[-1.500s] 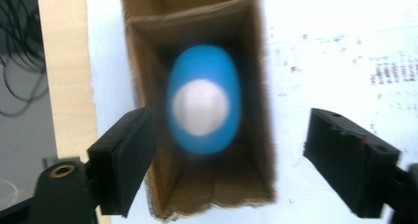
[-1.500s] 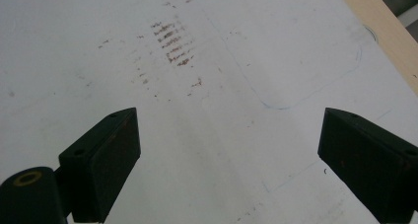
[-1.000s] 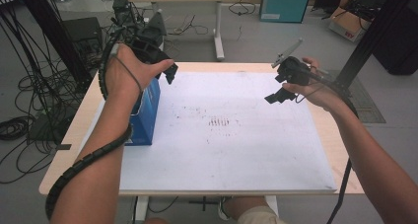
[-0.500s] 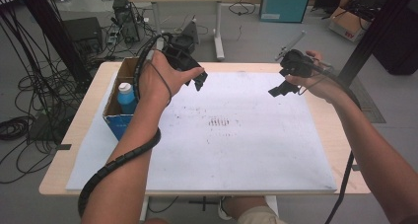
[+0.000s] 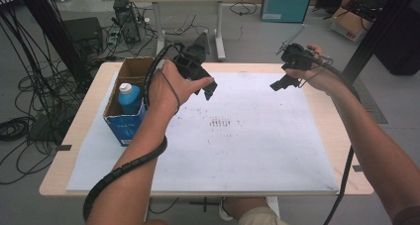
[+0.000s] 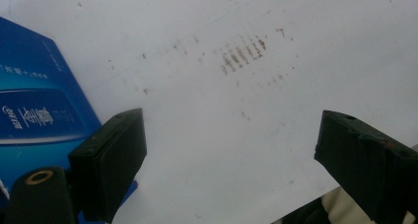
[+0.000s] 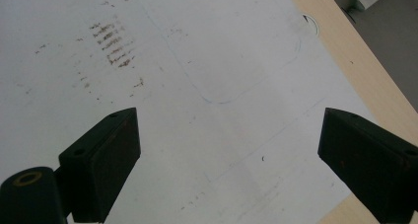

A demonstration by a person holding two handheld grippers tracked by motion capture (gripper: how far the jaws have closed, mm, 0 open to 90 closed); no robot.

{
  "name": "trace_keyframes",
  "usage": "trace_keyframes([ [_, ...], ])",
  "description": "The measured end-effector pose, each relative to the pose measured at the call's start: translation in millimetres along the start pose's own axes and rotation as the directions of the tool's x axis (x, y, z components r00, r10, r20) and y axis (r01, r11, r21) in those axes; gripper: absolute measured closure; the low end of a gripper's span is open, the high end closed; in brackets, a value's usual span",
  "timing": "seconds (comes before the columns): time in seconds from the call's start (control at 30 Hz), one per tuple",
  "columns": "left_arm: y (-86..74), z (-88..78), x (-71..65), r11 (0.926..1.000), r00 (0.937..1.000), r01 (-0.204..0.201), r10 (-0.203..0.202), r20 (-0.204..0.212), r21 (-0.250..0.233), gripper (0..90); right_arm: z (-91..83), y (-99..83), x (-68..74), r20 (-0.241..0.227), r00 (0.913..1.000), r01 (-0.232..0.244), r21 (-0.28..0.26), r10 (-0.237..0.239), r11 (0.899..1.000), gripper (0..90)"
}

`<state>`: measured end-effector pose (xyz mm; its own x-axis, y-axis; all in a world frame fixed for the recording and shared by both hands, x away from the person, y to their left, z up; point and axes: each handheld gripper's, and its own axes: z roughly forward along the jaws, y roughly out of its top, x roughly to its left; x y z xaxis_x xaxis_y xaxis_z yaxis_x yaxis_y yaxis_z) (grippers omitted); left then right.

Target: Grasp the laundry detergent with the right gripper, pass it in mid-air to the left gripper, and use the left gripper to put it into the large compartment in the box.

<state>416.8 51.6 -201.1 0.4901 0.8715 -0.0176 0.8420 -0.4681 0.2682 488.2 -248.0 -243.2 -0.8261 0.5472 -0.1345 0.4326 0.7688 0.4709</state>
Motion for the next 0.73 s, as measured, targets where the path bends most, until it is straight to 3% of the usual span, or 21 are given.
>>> trace_keyframes([
  [0.57,0.3,5.0,-3.9,0.9999,0.9997,-0.012,0.012,0.020,0.003,12.3,-1.7,1.4,0.4,0.007,1.0000,0.003,0.010,-0.003,1.000,9.1],
  [0.73,-0.5,6.8,-4.2,0.9999,0.9989,-0.011,0.011,0.046,0.003,11.8,-0.7,-0.8,0.4,0.001,1.0000,-0.004,0.005,0.004,1.000,9.1],
])
